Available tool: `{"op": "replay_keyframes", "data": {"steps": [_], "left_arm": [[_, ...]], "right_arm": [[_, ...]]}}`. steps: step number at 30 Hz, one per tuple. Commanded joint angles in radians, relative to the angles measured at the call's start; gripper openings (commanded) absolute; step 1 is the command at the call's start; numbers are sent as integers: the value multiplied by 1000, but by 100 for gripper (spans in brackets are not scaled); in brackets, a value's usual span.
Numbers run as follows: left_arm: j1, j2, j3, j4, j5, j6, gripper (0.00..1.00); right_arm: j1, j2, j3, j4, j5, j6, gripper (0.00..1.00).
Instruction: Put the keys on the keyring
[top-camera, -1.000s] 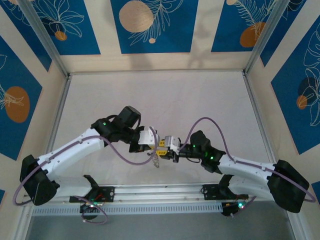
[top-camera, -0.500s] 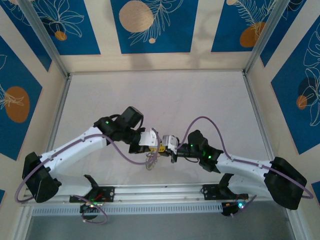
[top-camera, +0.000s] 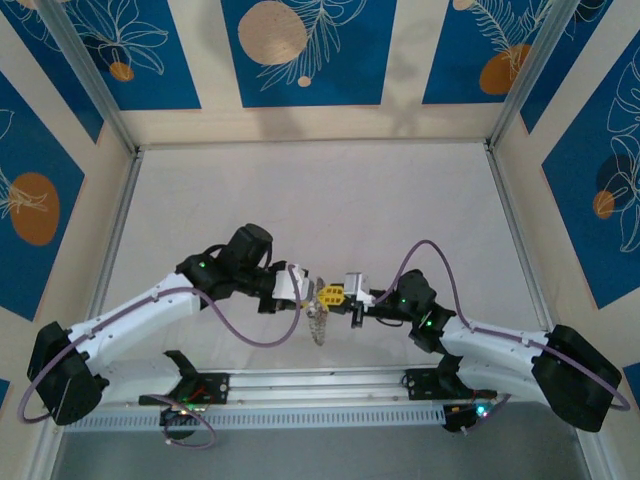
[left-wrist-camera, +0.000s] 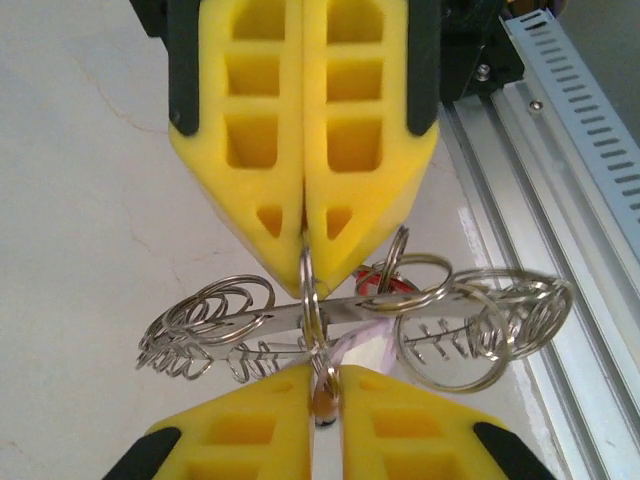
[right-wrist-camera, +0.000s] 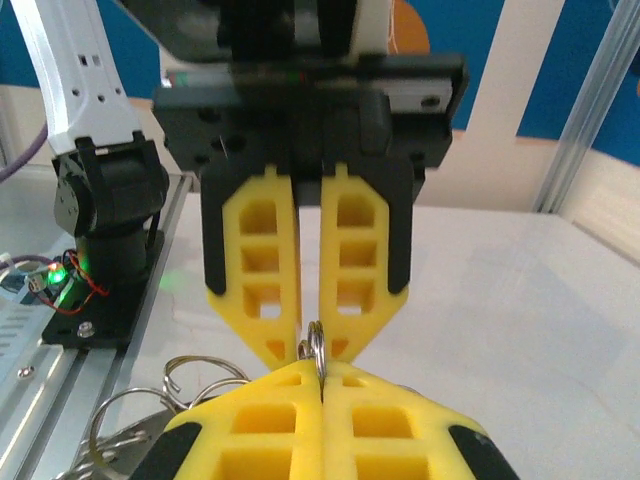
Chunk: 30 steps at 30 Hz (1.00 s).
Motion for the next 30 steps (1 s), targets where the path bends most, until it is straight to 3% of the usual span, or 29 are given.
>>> {"op": "replay_keyframes", "data": {"steps": [1, 11, 20, 28, 30], "left_arm": [[11, -21, -18, 78, 61, -22, 14], [22, -82, -34, 128, 73, -57, 18], [26, -50, -25, 116, 104, -54, 12], [25, -29, -23, 114, 133, -57, 16], [26, -29, -21, 108, 136, -54, 11]], "right_arm": [[-5, -12, 2, 81, -27, 17, 0], [-3, 29, 17, 72, -38, 12, 0], [-1, 41, 18, 92, -45, 13, 0], [-2, 39, 15, 107, -47, 13, 0], [-2, 38, 20, 93, -50, 11, 0]]}}
